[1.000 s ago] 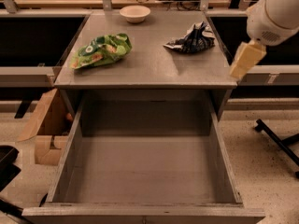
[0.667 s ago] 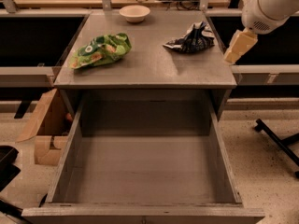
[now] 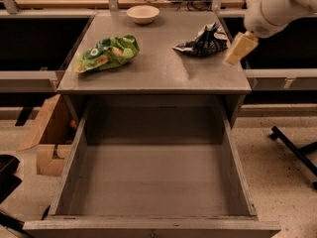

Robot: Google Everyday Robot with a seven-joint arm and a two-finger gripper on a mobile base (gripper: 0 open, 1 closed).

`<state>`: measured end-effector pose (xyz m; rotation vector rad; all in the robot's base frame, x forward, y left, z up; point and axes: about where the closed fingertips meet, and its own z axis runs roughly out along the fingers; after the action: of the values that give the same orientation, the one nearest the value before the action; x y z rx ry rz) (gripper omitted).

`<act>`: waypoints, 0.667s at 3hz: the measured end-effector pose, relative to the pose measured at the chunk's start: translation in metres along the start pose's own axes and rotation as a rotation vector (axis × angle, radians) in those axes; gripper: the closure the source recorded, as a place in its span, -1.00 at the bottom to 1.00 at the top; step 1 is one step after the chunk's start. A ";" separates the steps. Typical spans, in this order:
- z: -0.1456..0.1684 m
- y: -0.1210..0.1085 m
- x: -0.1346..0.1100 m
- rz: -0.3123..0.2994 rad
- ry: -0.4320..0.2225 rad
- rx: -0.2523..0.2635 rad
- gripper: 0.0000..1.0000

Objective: Place blue chip bag into top drawer

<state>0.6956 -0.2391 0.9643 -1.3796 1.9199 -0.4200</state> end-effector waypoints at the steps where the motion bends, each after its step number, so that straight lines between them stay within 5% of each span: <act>1: 0.068 -0.019 -0.037 0.025 -0.153 0.005 -1.00; 2: 0.126 -0.034 -0.059 0.060 -0.221 -0.006 -1.00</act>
Offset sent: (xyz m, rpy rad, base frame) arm 0.1946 0.0820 -0.0605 0.2828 -0.0847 0.1215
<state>0.8180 -0.1791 0.9212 -1.3111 1.7770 -0.2225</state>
